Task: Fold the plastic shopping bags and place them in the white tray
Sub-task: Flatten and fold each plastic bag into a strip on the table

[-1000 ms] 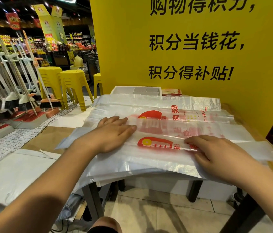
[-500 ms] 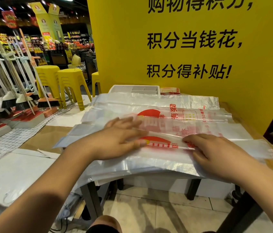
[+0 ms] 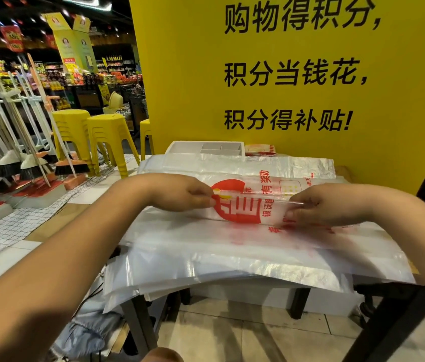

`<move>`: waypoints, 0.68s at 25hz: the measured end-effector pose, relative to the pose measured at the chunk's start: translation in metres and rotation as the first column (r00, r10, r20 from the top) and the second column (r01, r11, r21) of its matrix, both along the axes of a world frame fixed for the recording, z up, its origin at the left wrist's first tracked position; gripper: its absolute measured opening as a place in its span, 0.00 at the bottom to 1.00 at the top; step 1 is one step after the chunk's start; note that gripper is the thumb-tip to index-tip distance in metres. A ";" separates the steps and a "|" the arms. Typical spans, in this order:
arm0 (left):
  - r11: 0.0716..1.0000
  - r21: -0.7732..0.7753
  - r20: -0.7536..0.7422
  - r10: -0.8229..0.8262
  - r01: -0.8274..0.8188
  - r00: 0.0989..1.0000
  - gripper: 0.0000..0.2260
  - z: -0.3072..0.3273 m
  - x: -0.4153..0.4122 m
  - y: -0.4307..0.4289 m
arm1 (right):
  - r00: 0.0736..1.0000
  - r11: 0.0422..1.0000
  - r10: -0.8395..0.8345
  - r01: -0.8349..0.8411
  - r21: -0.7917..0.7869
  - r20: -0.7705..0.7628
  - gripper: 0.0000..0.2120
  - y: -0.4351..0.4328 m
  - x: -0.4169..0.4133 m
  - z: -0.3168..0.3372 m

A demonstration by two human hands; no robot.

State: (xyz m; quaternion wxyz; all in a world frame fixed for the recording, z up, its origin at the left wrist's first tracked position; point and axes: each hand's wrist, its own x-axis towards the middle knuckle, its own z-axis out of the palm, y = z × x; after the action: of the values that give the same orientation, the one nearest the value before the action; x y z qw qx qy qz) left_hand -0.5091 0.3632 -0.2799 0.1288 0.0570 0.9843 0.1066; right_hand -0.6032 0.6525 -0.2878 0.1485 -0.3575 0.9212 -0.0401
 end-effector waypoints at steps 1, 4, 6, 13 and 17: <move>1.000 0.001 -0.011 0.006 -0.006 1.000 0.17 0.002 -0.009 -0.002 | 1.000 1.000 -0.005 0.005 -0.020 0.019 0.19 -0.003 -0.006 0.003; 0.997 -0.026 -0.149 0.063 -0.067 0.987 0.16 -0.002 -0.034 -0.007 | 0.994 0.992 -0.079 0.071 -0.100 -0.079 0.38 -0.009 -0.025 0.003; 0.989 -0.032 -0.251 0.129 -0.142 0.959 0.19 -0.013 -0.044 -0.011 | 0.967 0.990 -0.135 0.124 -0.063 -0.215 0.42 -0.012 -0.032 -0.010; 0.991 -0.103 -0.466 0.027 -0.085 0.884 0.19 -0.065 -0.023 0.000 | 0.840 0.968 -0.118 -0.021 -0.248 -0.530 0.21 -0.018 -0.023 -0.057; 0.989 -0.056 -0.315 0.112 -0.136 0.943 0.23 -0.080 -0.020 0.032 | 0.924 0.930 0.011 -0.150 -0.335 -0.383 0.21 -0.050 -0.003 -0.074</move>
State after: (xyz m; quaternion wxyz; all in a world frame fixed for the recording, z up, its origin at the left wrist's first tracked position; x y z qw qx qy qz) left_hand -0.5295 0.3953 -0.3597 -0.0326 0.0059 0.9972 0.0664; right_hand -0.6062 0.6025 -0.3618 -0.0961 -0.4176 0.8939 -0.1317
